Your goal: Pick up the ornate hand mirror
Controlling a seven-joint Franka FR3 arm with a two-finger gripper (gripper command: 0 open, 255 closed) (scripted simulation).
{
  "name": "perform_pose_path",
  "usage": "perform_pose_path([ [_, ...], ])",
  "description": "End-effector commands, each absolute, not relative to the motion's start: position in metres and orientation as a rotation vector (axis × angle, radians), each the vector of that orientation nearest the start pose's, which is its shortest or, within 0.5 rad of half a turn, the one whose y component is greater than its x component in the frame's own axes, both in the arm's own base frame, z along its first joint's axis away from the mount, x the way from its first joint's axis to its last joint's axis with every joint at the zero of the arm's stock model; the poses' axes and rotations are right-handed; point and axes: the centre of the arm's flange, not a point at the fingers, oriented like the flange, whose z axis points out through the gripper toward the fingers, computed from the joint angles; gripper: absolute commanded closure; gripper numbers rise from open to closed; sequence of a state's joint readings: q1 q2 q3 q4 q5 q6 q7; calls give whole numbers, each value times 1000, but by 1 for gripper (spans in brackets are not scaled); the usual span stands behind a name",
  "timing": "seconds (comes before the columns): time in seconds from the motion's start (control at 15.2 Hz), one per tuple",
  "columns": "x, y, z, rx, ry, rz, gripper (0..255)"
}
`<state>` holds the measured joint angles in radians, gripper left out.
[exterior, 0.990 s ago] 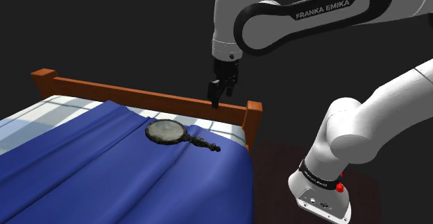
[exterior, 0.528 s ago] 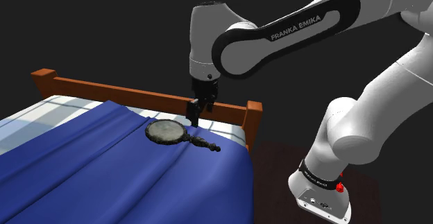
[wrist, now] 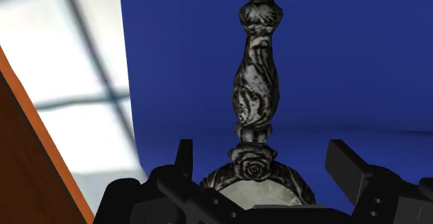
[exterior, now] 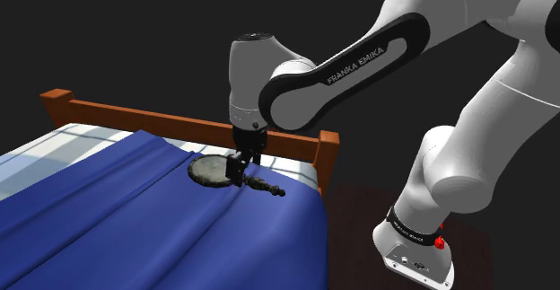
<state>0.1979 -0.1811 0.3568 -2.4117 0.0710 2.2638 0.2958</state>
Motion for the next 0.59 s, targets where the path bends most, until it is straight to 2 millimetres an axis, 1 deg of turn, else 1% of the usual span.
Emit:
perform_pose_path([
  [0.0, 398, 250, 369, -3121, -329, -40, 0],
  [0.13, 398, 250, 360, -3121, -329, -40, 0],
  [0.2, 398, 250, 360, -3121, -329, -40, 0],
  [0.26, 398, 251, 360, -3121, -329, -40, 255],
  [0.53, 398, 251, 360, -3121, -329, -40, 255],
])
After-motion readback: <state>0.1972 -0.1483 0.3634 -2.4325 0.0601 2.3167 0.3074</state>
